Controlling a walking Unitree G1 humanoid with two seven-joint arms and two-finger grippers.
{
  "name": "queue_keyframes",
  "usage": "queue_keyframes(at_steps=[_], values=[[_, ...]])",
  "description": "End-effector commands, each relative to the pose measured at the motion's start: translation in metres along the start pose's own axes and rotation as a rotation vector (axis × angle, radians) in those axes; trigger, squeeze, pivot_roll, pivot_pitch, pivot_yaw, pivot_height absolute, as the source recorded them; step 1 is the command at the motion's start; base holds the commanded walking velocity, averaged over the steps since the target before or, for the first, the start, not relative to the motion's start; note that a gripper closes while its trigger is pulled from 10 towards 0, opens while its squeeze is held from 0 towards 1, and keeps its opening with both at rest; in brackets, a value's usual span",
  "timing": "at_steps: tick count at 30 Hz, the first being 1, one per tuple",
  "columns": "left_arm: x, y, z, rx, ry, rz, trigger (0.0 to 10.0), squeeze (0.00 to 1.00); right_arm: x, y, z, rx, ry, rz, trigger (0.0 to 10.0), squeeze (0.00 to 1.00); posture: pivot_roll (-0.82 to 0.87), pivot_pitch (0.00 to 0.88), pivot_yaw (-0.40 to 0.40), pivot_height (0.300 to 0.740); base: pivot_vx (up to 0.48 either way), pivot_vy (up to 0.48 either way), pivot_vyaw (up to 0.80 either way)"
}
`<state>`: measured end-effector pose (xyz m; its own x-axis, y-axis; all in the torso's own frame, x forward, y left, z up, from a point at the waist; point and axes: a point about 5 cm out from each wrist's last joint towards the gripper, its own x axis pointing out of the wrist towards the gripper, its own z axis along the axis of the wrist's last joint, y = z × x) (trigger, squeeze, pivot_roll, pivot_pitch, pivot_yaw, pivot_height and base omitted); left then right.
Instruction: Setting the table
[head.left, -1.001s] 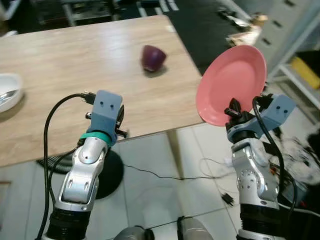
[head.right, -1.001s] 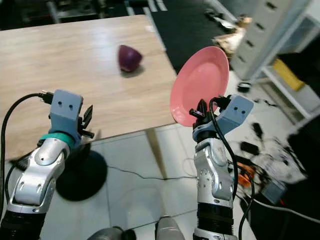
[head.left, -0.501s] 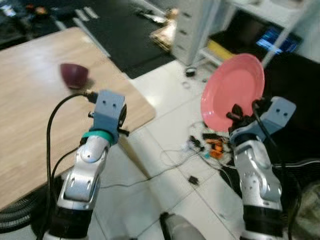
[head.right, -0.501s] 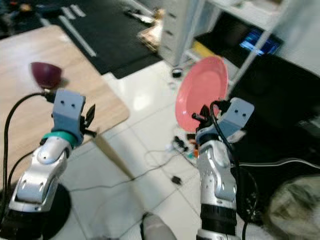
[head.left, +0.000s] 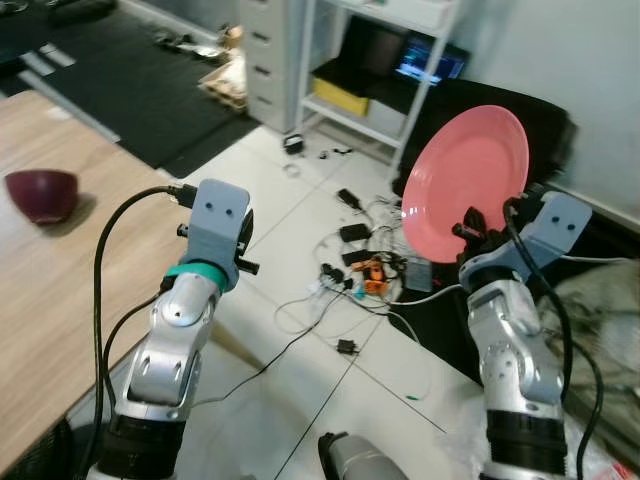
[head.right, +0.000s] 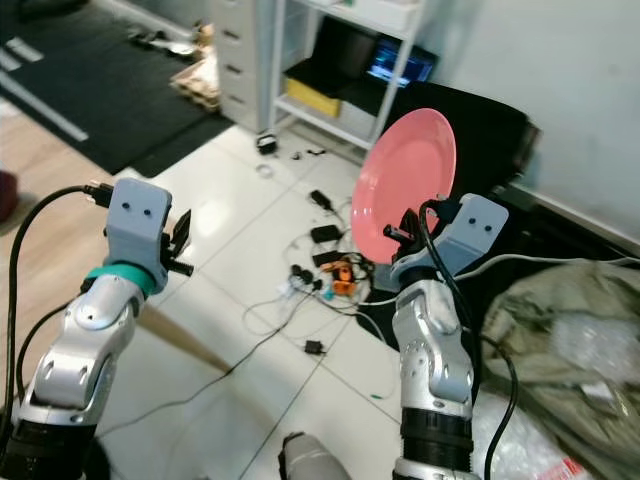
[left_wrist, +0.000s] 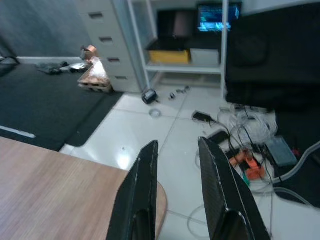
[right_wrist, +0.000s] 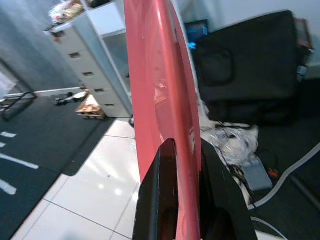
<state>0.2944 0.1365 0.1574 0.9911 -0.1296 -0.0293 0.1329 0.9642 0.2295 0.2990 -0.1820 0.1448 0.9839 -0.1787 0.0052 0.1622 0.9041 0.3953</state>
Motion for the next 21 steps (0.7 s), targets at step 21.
queue_keyframes(at_steps=[21], values=[[0.0013, -0.0034, -0.0063, 0.008, 0.015, -0.026, 10.0, 0.00, 0.0005, 0.0039, 0.0001, -0.010, -0.006, 0.015, 10.0, 0.00, -0.12, 0.000, 0.066, 0.740, 0.000, 0.000, -0.80]])
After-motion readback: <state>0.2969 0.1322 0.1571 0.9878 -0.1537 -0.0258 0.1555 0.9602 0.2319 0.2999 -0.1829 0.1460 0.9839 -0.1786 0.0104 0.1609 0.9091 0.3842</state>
